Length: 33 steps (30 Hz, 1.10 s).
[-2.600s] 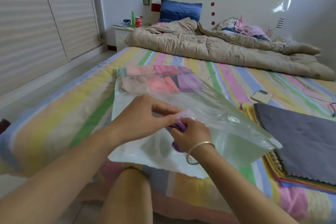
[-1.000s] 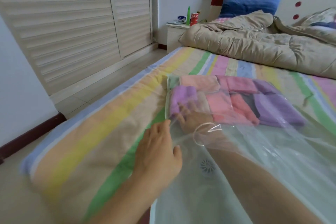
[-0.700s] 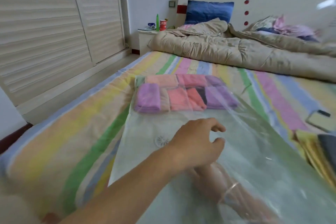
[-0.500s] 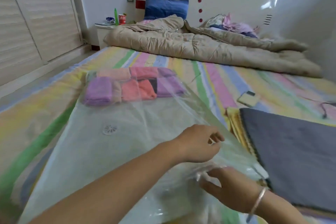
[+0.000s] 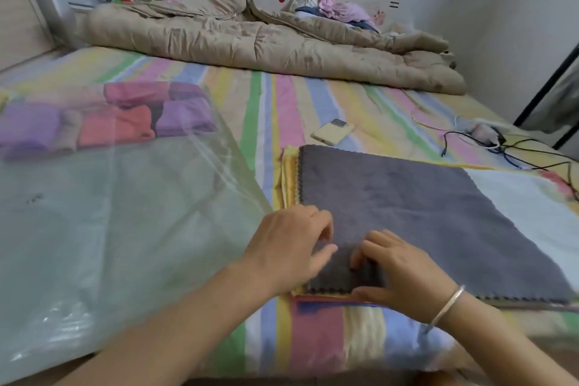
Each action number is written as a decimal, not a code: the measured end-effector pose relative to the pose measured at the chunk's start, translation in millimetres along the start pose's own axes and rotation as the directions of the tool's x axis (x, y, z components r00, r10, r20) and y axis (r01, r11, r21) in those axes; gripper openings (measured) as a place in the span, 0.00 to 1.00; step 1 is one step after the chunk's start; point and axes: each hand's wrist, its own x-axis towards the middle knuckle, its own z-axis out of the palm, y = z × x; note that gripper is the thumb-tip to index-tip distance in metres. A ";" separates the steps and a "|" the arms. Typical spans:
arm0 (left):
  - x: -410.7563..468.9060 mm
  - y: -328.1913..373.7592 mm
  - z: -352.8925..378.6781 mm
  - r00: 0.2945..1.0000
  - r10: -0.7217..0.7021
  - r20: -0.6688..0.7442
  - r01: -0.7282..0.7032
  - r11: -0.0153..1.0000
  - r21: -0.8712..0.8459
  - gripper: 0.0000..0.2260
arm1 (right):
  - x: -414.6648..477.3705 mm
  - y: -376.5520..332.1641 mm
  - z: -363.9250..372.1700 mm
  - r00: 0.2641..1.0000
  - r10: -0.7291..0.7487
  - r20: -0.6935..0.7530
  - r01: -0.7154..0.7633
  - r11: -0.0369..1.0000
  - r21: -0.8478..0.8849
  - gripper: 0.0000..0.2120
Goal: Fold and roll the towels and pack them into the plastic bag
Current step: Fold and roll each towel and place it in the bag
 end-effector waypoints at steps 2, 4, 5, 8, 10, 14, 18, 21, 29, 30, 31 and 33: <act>0.6 3.1 14.7 0.989 0.119 0.090 -0.116 0.992 -0.045 0.17 | -0.1 8.7 0.3 0.998 -0.062 -0.024 0.062 0.998 -0.011 0.14; -0.8 4.3 28.1 0.973 0.142 0.182 -0.142 0.990 -0.012 0.19 | -0.1 12.9 1.8 0.988 -0.142 -0.061 0.141 0.990 -0.029 0.11; -2.7 4.0 33.8 0.972 0.139 0.188 -0.141 0.990 -0.002 0.19 | -0.6 14.2 3.4 0.983 -0.169 -0.077 0.167 0.986 -0.024 0.10; -3.5 3.5 38.7 0.984 0.064 0.167 -0.058 0.998 -0.040 0.17 | 0.8 18.1 9.8 0.968 -0.201 -0.153 0.203 0.979 -0.002 0.08; 0.6 2.8 35.0 0.986 -0.027 0.164 0.046 0.992 -0.116 0.14 | 3.7 20.5 11.0 0.963 -0.165 -0.212 0.174 0.984 0.024 0.07; 9.7 1.7 32.1 0.969 -0.201 0.143 0.230 0.948 -0.222 0.09 | 3.4 23.8 11.7 0.950 -0.091 -0.299 0.117 0.991 0.068 0.09; 23.2 -2.6 38.0 0.937 -0.341 0.083 0.350 0.903 -0.250 0.06 | -8.6 38.4 8.5 0.961 -0.090 -0.261 0.092 0.996 -0.004 0.10; 45.0 -15.4 44.2 0.870 -0.492 0.026 0.473 0.821 -0.319 0.06 | -18.4 73.2 -0.6 0.971 -0.018 -0.238 0.000 0.997 -0.075 0.12; 96.5 -35.7 58.7 0.704 -0.706 -0.075 0.628 0.669 -0.398 0.20 | -28.2 195.1 -36.4 0.894 0.423 -0.149 -0.435 0.898 -0.064 0.15; 101.7 -38.5 59.8 0.698 -0.711 -0.087 0.633 0.669 -0.389 0.21 | -25.8 205.2 -38.3 0.881 0.452 -0.141 -0.459 0.888 -0.024 0.14; 106.9 -40.4 60.2 0.692 -0.715 -0.099 0.640 0.671 -0.375 0.22 | -21.8 214.2 -39.4 0.872 0.471 -0.137 -0.473 0.881 0.013 0.14; 116.3 -45.4 61.7 0.680 -0.723 -0.125 0.655 0.674 -0.341 0.22 | -11.1 228.8 -39.5 0.866 0.478 -0.147 -0.474 0.878 0.063 0.15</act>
